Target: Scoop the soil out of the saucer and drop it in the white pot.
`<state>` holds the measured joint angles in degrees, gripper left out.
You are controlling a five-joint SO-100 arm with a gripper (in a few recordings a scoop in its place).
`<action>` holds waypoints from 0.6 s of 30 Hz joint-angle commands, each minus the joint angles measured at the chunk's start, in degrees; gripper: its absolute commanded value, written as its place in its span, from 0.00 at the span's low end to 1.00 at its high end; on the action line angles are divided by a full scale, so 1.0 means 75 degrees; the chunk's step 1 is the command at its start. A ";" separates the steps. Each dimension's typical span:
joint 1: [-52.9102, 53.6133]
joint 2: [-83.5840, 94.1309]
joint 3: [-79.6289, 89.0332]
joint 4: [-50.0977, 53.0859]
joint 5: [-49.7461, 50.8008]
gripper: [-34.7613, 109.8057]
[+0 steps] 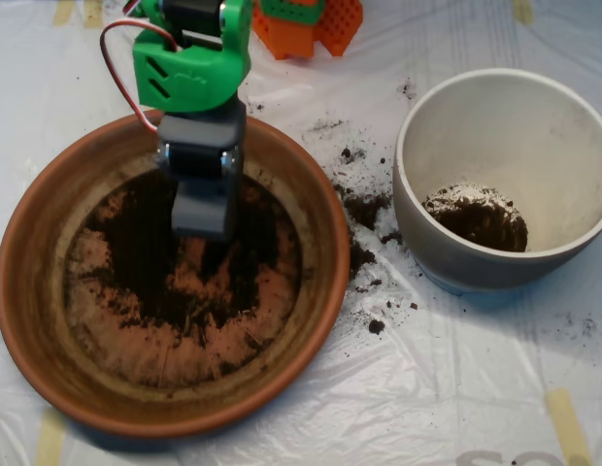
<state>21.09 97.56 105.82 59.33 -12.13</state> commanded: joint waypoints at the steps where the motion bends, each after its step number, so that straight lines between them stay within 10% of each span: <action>1: -0.0246 0.1441 0.0035 0.0164 -0.0117 0.24; 18: -0.2414 0.3785 -0.0668 0.1793 -0.0234 0.24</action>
<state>5.54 120.67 107.75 70.22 -13.18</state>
